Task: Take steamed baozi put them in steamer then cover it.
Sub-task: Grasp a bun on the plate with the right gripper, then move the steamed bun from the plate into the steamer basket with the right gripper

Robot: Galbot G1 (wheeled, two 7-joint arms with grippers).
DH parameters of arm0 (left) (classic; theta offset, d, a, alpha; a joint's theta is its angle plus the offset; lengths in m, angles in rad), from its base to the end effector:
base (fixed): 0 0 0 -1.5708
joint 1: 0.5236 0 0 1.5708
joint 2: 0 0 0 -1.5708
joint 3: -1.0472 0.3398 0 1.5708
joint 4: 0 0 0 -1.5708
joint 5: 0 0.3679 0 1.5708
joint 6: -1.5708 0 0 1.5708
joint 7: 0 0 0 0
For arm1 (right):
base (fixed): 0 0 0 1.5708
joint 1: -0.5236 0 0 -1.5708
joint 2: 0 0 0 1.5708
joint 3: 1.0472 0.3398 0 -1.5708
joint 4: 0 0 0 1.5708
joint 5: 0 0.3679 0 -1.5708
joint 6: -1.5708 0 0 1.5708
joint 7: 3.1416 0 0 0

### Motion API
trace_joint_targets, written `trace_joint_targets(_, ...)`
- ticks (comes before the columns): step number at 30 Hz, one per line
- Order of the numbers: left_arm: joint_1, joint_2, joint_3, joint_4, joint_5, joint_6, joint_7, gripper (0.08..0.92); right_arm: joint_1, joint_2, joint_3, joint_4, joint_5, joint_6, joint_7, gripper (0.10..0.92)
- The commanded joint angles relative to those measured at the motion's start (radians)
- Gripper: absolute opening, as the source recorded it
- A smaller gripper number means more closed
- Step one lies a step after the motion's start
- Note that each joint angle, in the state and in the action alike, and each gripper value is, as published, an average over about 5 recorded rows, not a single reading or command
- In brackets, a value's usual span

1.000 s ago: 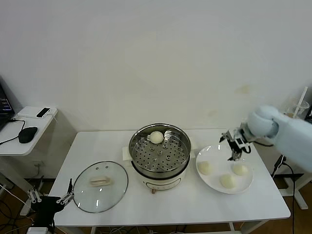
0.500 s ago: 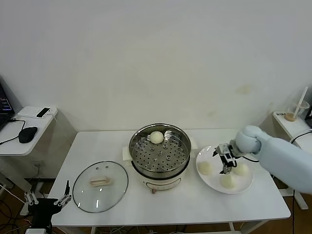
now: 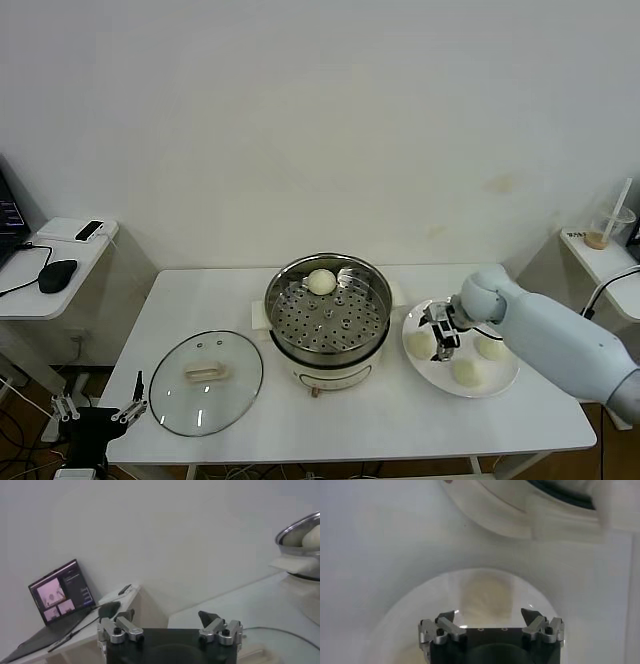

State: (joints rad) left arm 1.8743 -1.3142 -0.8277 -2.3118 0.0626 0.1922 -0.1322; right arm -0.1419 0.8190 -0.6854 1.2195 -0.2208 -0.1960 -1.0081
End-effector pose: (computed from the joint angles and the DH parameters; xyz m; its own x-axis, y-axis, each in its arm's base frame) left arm 0.1254 0.1018 -0.2365 -0.9586 -0.2427 0.1487 -0.1489 0.8727 0.4649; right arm 0.5170 -0.0825 -0.2504 -0.2304 -0.1690 0.9583 -0.9540 -0.1548 -0.2566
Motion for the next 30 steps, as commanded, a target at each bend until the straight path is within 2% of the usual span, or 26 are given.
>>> trace_joint_targets(1,0.000,0.001,0.000,0.002,0.000,0.000,0.000,0.823,-0.018,0.033,0.014,-0.041,-0.013,0.003,0.006,0.802)
trace_joint_targets(15,0.002,-0.004,0.001,-0.002,0.000,-0.001,-0.002,0.823,-0.002,0.023,0.022,-0.034,-0.015,0.001,-0.021,0.598)
trace_joint_targets(23,0.004,0.000,0.000,-0.008,-0.001,-0.001,-0.002,0.823,0.132,-0.097,-0.028,0.061,0.018,-0.004,-0.089,0.593)
trace_joint_targets(30,0.003,0.007,0.011,-0.013,0.001,0.000,-0.002,0.823,0.343,-0.237,-0.110,0.202,0.136,-0.032,-0.108,0.601)
